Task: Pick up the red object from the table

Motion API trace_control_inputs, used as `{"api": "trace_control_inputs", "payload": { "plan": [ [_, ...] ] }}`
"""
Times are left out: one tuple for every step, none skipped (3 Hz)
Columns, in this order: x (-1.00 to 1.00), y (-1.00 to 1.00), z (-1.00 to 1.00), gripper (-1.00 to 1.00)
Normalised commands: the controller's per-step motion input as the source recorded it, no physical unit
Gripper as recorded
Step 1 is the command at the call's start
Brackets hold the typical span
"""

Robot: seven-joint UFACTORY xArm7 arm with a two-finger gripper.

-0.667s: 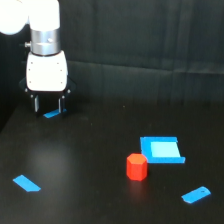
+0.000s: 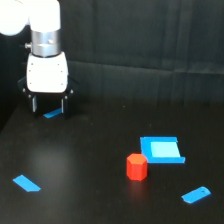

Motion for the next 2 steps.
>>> {"api": "trace_control_inputs", "payload": {
  "plan": [
    [0.88,-0.91,-0.18,1.0],
    [0.92,-0.65,-0.16,1.0]
  ]
}}
